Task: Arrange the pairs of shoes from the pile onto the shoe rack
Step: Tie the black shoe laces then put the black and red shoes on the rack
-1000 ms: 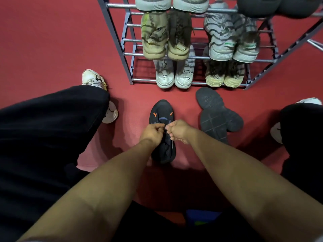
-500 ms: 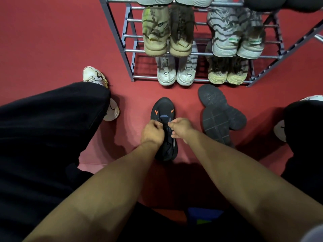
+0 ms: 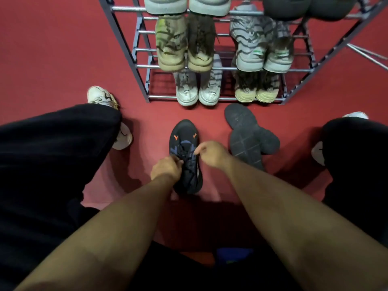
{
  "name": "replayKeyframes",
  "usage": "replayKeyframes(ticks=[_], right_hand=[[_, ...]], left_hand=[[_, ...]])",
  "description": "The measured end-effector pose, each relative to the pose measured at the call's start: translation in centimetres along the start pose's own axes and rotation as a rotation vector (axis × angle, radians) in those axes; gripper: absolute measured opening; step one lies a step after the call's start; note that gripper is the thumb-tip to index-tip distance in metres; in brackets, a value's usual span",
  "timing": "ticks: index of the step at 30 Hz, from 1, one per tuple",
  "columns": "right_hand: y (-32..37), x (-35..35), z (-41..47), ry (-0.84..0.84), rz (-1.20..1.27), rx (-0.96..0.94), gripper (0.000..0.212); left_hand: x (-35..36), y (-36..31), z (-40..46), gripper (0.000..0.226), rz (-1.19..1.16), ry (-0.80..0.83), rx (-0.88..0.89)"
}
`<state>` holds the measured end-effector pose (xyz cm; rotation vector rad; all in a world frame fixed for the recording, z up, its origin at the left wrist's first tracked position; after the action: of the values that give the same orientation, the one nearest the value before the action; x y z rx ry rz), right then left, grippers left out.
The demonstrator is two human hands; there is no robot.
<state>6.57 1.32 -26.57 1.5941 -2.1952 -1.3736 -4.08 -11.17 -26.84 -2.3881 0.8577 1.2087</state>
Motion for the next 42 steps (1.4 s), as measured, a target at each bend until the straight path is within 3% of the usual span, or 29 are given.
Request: replayKeyframes(ticks=[3, 6, 10, 13, 16, 18, 20, 22, 25, 27, 29, 31, 34, 39, 42], right_hand=[[-2.7, -5.8, 0.3, -0.242, -0.088, 0.121, 0.032], [-8.0, -9.6, -1.9, -0.375, -0.262, 0.358, 0.047], [-13.4, -8.3, -4.4, -0.396, -0.106, 0.490, 0.079], [-14.2, -7.1, -4.1, -0.523, -0.048, 0.504, 0.076], [-13.3, -6.5, -4.2, -0.424, -0.233, 0.479, 0.066], [-11.2, -6.1, -3.8, -0.465, -0.323, 0.347, 0.050], [-8.7, -4.9, -3.0, -0.501, -0.343, 0.232, 0.048], [-7.0, -3.0, -2.3, -0.390, -0.251, 0.159, 0.050], [-6.7, -1.1, -2.2, -0.200, 0.016, 0.096, 0.029], [-7.3, -2.2, -3.1, -0.325, -0.018, 0.109, 0.030], [-8.4, -4.1, -4.1, -0.421, -0.049, 0.241, 0.033], [-9.8, -5.1, -4.7, -0.317, -0.089, 0.429, 0.036], [-10.6, -4.5, -6.1, -0.010, 0.010, 0.611, 0.037], [-11.0, -3.2, -5.7, -0.030, -0.220, 0.522, 0.043], [-10.7, -2.8, -5.4, -0.062, -0.079, 0.513, 0.038]], left_hand=[[0.0, -0.5, -0.6, 0.058, 0.106, -0.046, -0.046], [0.1, -1.5, -1.2, 0.054, 0.146, -0.044, -0.044], [-0.7, -1.7, -0.9, 0.063, 0.081, 0.015, -0.121], [-0.2, -0.8, -0.7, 0.077, -0.106, 0.105, -0.286], [1.5, -0.7, -0.7, 0.083, -0.283, 0.258, -0.331], [2.3, -1.2, -0.8, 0.075, -0.382, 0.351, -0.261], [2.7, -1.2, -0.9, 0.075, -0.515, 0.393, -0.298], [3.0, -1.2, -1.3, 0.068, -0.702, 0.436, -0.375], [2.9, -1.4, -2.2, 0.043, -0.963, 0.505, -0.407], [2.8, -1.2, -2.4, 0.029, -0.892, 0.528, -0.365], [3.1, -0.5, -2.3, 0.014, -0.798, 0.518, -0.338], [3.6, -0.3, -2.0, 0.010, -0.771, 0.506, -0.325], [4.0, -0.3, -1.7, 0.009, -0.761, 0.528, -0.295], [4.3, -0.6, -1.2, 0.011, -0.768, 0.588, -0.245], [3.8, -0.4, -1.1, 0.007, -0.791, 0.604, -0.216]])
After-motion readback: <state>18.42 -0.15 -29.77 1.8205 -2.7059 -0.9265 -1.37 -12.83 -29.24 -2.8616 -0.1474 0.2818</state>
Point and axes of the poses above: each hand's wrist, its own z-axis towards the middle knuckle, its own x-axis out of the palm, y = z × x, the point moved 4 cm from there along z, towards the middle knuckle, and after that the axes turned 15 degrees about z, right-handed, at the moved point
